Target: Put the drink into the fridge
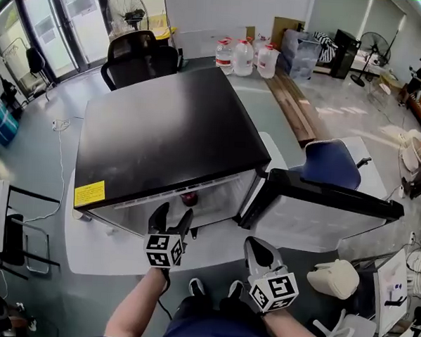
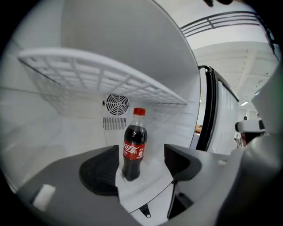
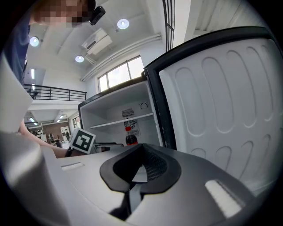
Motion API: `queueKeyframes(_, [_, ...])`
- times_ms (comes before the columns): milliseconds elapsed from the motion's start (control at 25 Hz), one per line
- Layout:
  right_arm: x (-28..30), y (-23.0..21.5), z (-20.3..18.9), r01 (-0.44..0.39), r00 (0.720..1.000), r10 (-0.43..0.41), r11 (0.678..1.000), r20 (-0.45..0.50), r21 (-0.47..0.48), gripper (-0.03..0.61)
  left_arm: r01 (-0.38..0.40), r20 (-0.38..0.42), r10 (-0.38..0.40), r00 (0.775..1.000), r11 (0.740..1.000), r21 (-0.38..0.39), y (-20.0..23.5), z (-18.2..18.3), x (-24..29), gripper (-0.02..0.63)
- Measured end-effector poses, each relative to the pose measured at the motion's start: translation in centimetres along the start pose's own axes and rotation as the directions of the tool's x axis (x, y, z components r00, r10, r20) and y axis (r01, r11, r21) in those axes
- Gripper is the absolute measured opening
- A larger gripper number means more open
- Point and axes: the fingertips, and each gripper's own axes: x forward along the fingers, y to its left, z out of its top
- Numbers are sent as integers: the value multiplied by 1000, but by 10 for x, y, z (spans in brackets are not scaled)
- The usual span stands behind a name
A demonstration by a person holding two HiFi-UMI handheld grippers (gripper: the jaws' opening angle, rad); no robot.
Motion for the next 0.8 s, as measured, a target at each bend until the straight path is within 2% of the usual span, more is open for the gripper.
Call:
queueKeyframes(120, [9,1,7,-44,999,44,999,12,-7,6,-60,58,59,997,998,11,-6,13,-30,319])
queueKeyframes(320, [21,10,20,-131,991,132,991,36,-23,6,-59,95,59,994,998,-5,-32,27,-68,318])
queueKeyframes(520, [20,26,36,-207,976,211,975,58,-76,6,-43,156,47,987,999,-25,-66,40,-107,181])
queueKeyframes(680, [20,36,42,-249,965,256,963,57,-104,6,-70,211,76,975,997,-33,-77,48,-129,29])
queueKeyframes(800, [22,41,43,-260,962,268,957,45,-126,6,-100,235,102,967,995,-19,-76,55,-138,14])
